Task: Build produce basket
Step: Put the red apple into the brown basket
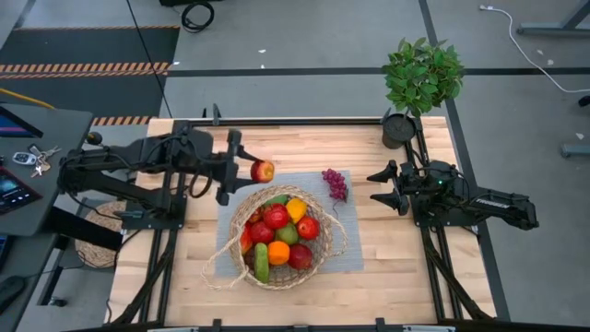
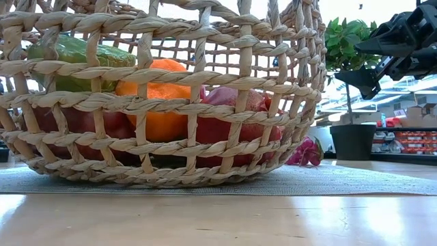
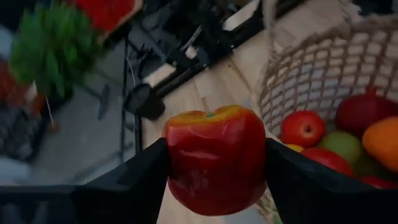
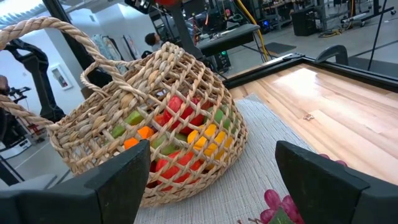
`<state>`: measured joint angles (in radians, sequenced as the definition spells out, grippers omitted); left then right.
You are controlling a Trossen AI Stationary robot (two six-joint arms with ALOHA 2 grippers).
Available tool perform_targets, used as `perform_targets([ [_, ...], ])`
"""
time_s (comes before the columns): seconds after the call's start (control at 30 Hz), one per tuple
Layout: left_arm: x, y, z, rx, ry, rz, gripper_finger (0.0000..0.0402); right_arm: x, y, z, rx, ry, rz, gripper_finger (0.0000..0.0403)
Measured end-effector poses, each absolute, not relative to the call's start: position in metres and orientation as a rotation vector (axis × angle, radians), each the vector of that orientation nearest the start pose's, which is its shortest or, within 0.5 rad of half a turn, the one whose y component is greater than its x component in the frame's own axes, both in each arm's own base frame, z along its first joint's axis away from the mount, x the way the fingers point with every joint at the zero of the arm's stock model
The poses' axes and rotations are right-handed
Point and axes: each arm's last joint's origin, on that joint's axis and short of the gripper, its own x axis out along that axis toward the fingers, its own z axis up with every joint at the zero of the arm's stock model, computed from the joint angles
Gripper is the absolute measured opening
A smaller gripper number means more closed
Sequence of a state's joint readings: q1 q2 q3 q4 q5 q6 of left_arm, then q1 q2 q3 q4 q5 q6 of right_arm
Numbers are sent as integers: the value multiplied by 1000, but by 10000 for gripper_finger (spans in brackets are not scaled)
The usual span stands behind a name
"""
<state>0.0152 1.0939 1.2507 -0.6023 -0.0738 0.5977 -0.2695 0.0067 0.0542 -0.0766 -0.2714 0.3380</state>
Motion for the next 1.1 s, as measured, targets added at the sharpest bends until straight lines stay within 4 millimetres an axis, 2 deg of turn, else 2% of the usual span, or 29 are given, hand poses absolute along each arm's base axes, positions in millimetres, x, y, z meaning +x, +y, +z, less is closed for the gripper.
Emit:
perform_targets([
  [0.2,220,-6,397,816,405,-132,243,92,-17,174,346,28,-3,348],
  [0.5,232,-20,391,922,377,-207,243,92,-17,174,346,28,-3,348],
  [0.87,254,-41,380,946,357,-283,242,92,-17,174,346,27,-3,348],
  [1.0,255,-47,380,936,335,-295,241,92,-17,174,346,28,-3,348],
  [1.1,254,-52,382,866,324,-291,244,92,-17,174,346,28,-2,348],
])
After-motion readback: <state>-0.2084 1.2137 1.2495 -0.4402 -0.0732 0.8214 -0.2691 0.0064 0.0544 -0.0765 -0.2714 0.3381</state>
